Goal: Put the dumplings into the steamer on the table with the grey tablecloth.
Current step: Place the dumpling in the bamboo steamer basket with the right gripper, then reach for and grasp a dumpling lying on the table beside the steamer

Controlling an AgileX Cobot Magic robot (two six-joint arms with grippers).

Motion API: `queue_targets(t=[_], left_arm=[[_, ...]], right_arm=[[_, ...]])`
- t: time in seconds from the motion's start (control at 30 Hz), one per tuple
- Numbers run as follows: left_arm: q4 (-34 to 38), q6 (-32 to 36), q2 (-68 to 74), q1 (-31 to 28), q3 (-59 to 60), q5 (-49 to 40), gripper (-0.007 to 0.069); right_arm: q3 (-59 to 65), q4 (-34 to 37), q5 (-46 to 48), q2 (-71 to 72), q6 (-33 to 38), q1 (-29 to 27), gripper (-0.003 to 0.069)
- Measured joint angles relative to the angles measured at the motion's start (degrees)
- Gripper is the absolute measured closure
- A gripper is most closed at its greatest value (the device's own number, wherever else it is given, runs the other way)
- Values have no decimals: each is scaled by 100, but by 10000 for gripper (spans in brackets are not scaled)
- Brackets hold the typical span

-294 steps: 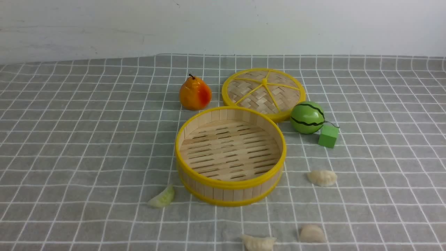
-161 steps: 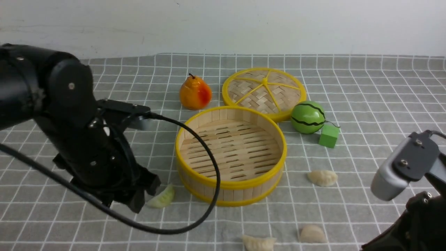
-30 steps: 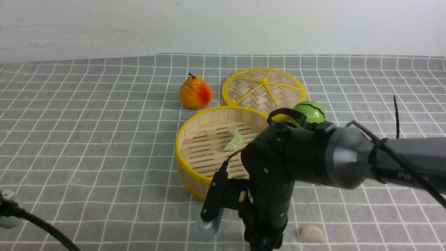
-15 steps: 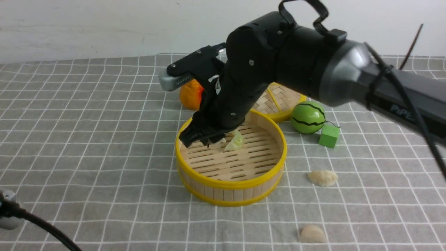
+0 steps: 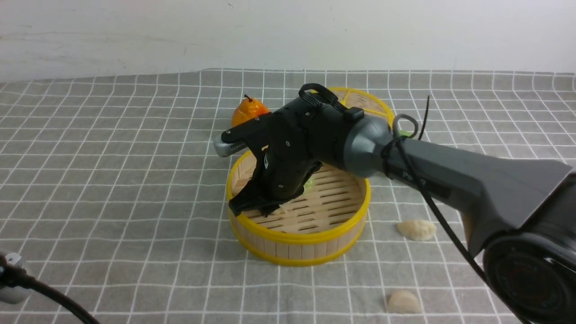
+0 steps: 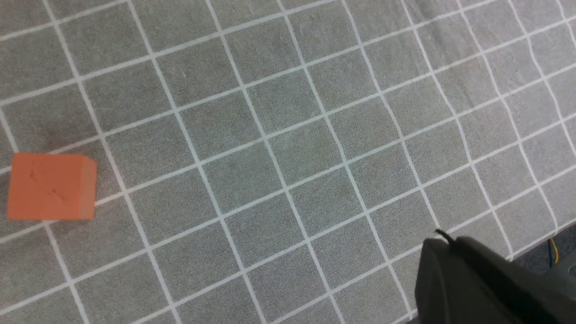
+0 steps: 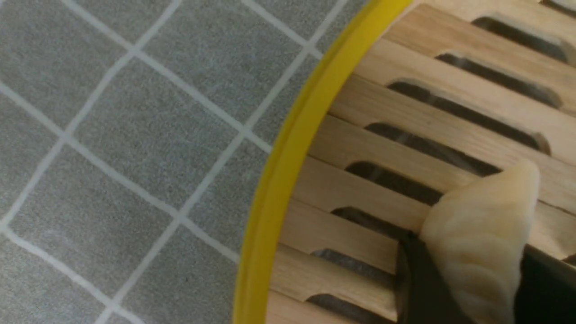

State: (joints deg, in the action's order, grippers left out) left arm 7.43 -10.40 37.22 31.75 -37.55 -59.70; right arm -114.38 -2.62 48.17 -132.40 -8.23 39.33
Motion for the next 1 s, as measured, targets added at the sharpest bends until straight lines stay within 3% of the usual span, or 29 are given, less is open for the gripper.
queue_targets(t=[0.23,0.37,0.47,0.63,0.83,1.0], left_arm=[[0,0,0,0,0,-10,631],[0,-2,0,0,0,-5,629],[0,-2,0,0,0,-5,628],[-4,-2,0,0,0,55,628],[2,-2,0,0,0,67,627],[2,-2,0,0,0,83,624]], right_arm=[[-368,-74,613,184,47,0,167],[-828,-80,1486,672,459,0,88],[-1003,-84,2142,1216,953,0,84],[-501,84,2265,2042,1163,0,113],[1501,642,2290,3157,1736,0,169],[2881,509,2291,3614,2008,0,183]])
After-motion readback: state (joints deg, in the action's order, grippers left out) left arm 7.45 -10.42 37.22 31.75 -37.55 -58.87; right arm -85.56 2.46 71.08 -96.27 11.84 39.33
